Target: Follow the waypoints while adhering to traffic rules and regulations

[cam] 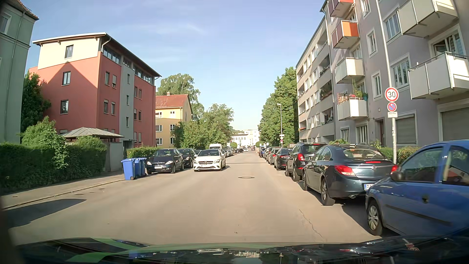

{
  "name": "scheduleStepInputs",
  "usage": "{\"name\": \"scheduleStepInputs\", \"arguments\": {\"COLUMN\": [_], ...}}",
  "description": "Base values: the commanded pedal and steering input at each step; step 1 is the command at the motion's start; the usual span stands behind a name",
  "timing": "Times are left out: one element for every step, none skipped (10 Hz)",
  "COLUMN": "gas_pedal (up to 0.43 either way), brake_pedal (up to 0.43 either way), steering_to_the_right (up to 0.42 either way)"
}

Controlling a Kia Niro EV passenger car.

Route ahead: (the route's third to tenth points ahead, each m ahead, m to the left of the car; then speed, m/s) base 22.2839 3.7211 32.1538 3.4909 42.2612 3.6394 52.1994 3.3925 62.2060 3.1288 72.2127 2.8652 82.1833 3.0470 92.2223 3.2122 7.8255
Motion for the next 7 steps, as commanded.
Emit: {"name": "scheduleStepInputs", "arguments": {"gas_pedal": [0.098,0.098,0.098,0.098,0.087,0.039,0.028], "brake_pedal": [0.0,0.0,0.0,0.0,0.0,0.0,0.0], "steering_to_the_right": [-0.006,-0.006,-0.006,-0.006,-0.005,-0.005,-0.006]}}
